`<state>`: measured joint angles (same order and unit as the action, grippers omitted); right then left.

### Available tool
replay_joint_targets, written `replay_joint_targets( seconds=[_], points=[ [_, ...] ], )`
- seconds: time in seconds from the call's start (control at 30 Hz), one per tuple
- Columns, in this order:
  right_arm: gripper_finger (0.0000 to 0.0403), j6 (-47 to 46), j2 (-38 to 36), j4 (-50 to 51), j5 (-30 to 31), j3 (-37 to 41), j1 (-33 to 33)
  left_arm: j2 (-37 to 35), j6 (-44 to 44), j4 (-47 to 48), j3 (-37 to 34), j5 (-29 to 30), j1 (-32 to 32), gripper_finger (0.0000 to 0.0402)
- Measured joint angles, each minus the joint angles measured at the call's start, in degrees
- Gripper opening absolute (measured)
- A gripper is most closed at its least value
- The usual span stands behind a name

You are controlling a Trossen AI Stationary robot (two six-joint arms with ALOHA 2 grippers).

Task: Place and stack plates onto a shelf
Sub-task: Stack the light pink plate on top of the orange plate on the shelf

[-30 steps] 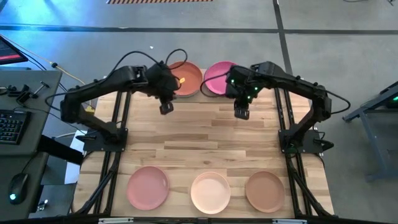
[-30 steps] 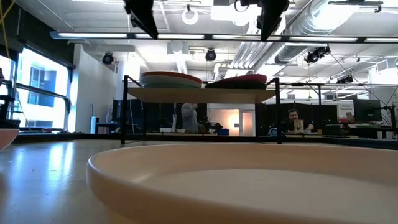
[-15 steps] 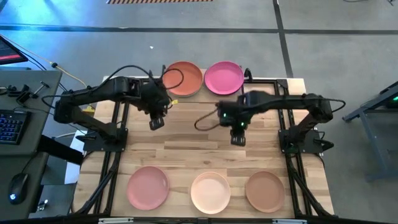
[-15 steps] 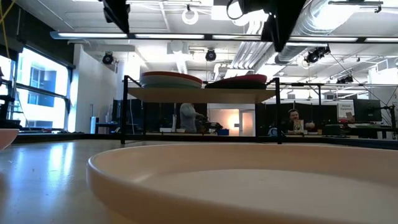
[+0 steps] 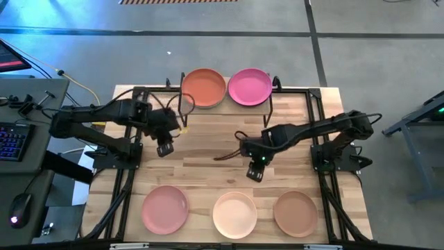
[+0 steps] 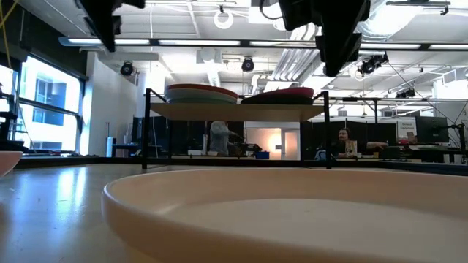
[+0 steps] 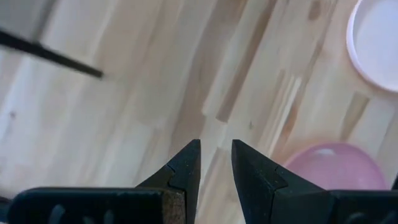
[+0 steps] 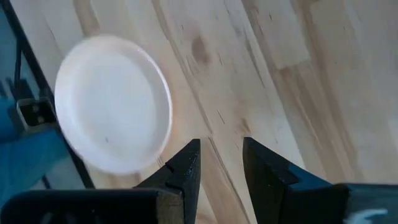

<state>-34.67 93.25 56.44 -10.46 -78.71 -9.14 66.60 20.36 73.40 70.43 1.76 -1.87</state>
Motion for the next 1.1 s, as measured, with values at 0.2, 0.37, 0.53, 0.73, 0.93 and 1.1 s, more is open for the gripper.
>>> replay_joint_targets(
  seconds=[0.2,0.37,0.53,0.73,0.93,1.1],
  points=[
    [0.0099,-8.4,0.0,-4.6,6.1,1.3,-4.0,-3.9,8.0,0.2,-6.3,-0.1,6.6,0.0079],
    [0.0099,-14.7,0.0,-4.6,7.3,1.3,-7.7,-5.5,12.4,-3.1,-10.7,-0.1,11.9,0.0079],
    [0.0099,-20.2,0.0,-4.7,8.2,1.3,-11.6,-5.7,16.0,-8.3,-14.6,-1.2,16.4,0.0078],
    [0.0099,-24.0,0.0,-4.8,8.9,1.3,-14.4,-5.7,20.7,-15.7,-20.0,-1.3,22.1,0.0078],
    [0.0099,-24.5,0.0,-4.9,10.5,1.3,-15.4,-5.7,26.4,-23.1,-26.1,-2.2,27.6,0.0078],
    [0.0099,-24.5,0.0,-4.9,10.7,1.3,-15.7,-5.5,29.1,-27.1,-30.0,-2.9,31.5,0.0079]
  ],
)
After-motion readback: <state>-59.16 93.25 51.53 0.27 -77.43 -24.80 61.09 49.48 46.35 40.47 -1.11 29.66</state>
